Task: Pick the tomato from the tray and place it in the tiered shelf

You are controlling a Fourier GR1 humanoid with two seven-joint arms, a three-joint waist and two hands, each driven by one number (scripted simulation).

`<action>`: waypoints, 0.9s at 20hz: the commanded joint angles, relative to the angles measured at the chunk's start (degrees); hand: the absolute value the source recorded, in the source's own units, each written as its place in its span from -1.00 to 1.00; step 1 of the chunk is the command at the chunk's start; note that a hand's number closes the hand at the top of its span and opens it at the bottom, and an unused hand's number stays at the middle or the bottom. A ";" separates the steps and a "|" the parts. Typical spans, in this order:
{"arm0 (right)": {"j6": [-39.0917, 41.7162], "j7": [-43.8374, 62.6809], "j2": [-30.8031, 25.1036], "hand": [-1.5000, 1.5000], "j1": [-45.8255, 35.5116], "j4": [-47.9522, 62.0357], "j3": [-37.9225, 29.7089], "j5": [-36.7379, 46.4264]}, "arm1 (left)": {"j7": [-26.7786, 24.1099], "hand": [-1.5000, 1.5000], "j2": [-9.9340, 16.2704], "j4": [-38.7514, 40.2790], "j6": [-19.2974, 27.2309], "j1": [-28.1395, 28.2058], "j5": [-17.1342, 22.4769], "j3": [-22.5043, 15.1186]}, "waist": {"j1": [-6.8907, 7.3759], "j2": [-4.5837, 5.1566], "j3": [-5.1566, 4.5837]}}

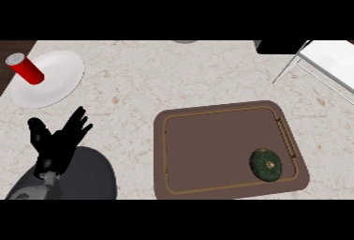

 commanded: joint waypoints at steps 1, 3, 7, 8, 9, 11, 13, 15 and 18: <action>-3.96 0.89 -1.86 -1.00 -2.06 0.16 -3.61 -2.31 | 0.04 0.00 -1.31 1.86 -0.63 2.43 -0.21 -1.07 | 0.02 0.31 -0.29; -8.83 1.18 0.33 -1.00 -3.57 1.96 -4.59 -3.00 | -2.94 0.00 -0.39 6.70 -1.35 0.02 -0.62 0.43 | 0.20 0.67 -0.33; -11.25 -0.01 1.02 -1.00 -3.86 -1.97 -7.12 -7.34 | -0.54 0.00 -0.32 4.70 -1.01 -0.30 -0.24 0.61 | -0.28 0.28 -0.31; -12.23 0.51 0.48 -1.00 -4.86 -0.27 -8.09 -7.91 | 0.37 0.00 -0.01 1.83 -1.61 1.87 -0.18 -0.06 | 0.28 0.29 -0.28; -11.93 -3.00 0.52 -1.00 -2.00 -2.02 -10.16 -11.06 | 0.39 0.00 -0.32 4.42 -1.86 0.12 0.44 0.50 | -0.61 0.24 -0.27; -16.11 0.39 2.43 -1.00 -5.58 -2.58 -9.92 -10.60 | 1.28 0.00 -1.26 4.21 -0.29 -1.03 -0.68 -0.29 | -0.27 0.31 -0.30; -15.81 0.36 0.11 -1.00 -2.71 -4.76 -12.49 -12.82 | 2.87 0.00 -1.37 -0.28 0.49 1.23 -0.87 -0.76 | -0.51 0.02 -0.26; -18.93 0.74 -2.16 -1.00 -3.89 -4.43 -12.22 -11.17 | 0.05 0.00 -0.36 4.37 -0.90 -0.19 -0.68 0.80 | -0.50 0.31 -0.31; -19.98 2.04 -4.95 -1.00 -2.14 -6.81 -11.95 -9.75 | -0.92 0.00 -1.64 5.08 0.20 -0.18 -1.57 0.41 | -0.87 0.21 -0.32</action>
